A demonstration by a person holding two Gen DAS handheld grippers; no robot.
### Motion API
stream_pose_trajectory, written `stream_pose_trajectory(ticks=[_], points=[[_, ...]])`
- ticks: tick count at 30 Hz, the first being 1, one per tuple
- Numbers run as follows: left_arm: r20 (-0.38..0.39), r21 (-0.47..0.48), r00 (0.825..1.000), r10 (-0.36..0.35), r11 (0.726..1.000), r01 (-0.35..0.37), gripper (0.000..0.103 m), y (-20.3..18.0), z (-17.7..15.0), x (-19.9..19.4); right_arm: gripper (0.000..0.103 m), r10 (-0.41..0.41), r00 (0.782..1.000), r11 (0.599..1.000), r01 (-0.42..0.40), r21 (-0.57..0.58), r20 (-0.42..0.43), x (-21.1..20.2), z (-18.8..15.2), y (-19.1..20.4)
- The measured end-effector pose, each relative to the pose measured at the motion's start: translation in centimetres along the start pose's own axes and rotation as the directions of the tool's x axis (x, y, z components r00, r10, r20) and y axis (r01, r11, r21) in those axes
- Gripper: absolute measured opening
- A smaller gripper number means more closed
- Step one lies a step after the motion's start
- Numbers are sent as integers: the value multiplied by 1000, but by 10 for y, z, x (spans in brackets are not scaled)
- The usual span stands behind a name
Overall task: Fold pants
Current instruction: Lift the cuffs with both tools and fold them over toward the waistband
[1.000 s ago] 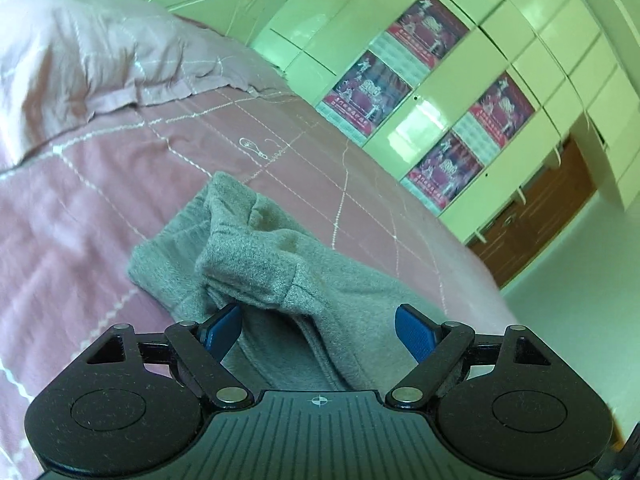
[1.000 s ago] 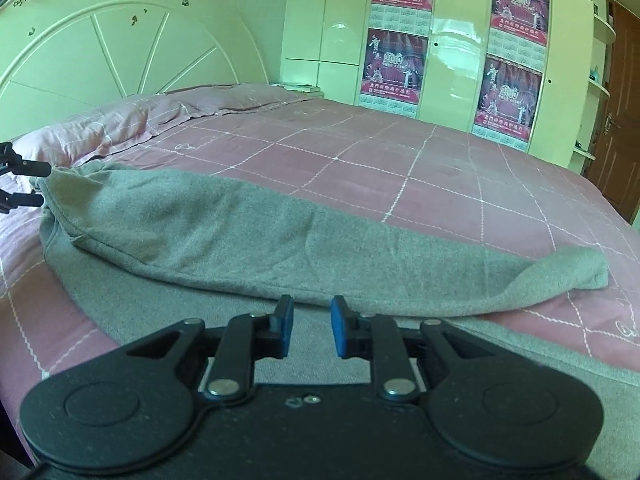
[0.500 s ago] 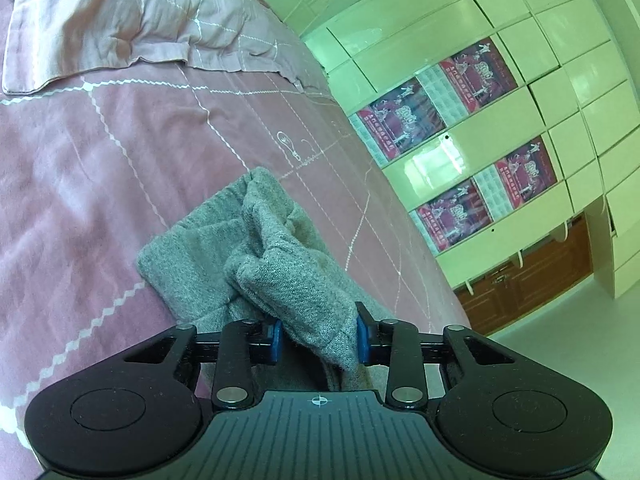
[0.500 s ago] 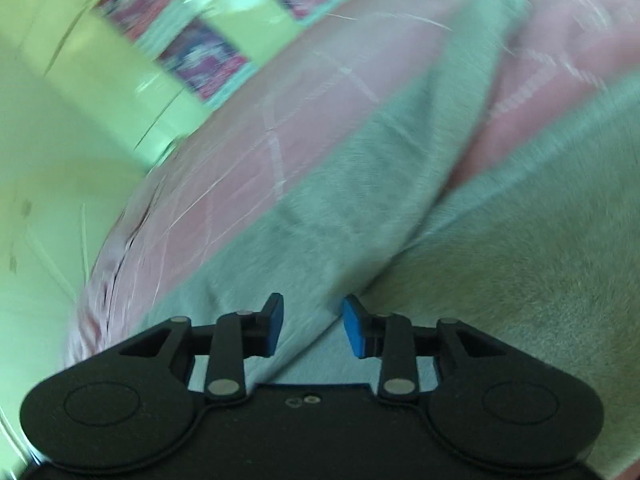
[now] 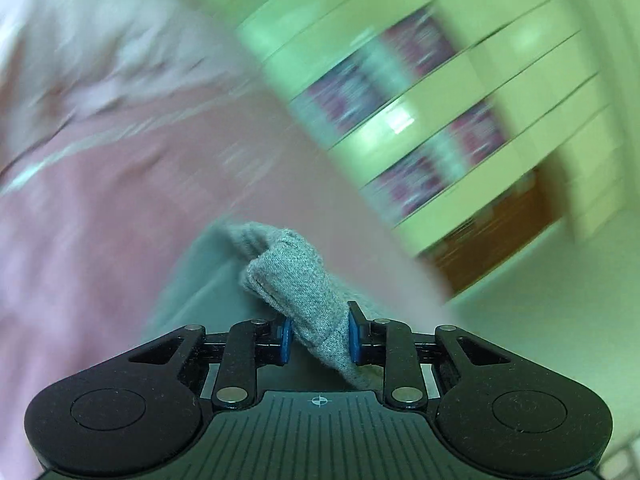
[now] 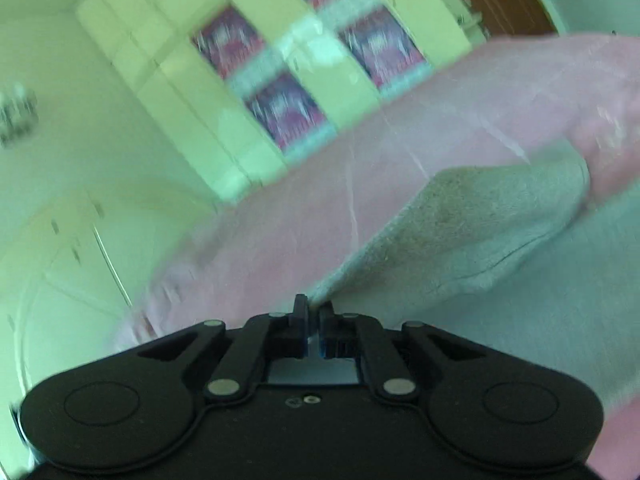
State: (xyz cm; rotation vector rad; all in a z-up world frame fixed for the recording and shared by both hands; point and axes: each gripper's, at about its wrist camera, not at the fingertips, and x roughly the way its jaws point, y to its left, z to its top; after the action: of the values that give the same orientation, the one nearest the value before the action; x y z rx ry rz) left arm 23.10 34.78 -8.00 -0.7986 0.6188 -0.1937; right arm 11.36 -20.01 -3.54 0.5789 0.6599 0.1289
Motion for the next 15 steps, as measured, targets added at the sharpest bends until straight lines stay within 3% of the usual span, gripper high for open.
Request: stream_pose_trajectory(ticks=[1,4,9,13,15], points=[[-35,0,998,43,999,-43,27,9,-9,5,0,-45,996,998,49,50,-79,15,-14,-12],[17,-43,1000,8,999,-7,27,18,-21,-2,0,-17,999,990,20,141,-27,13,-36,-28],[23,-32,1000,14,999,-13,27,14,-19,2,0,-28,999,991,34,131,-44,14,-24,-24],[71,44,996,-45,998,42,27,4,-11,-14,0,19,999,996,-24,91,48,-7,-3,-3],[51,90,999,-5,996,0,27,2,-9,-10,0,17,999,998,-19,67,43,-10,-6,-2]])
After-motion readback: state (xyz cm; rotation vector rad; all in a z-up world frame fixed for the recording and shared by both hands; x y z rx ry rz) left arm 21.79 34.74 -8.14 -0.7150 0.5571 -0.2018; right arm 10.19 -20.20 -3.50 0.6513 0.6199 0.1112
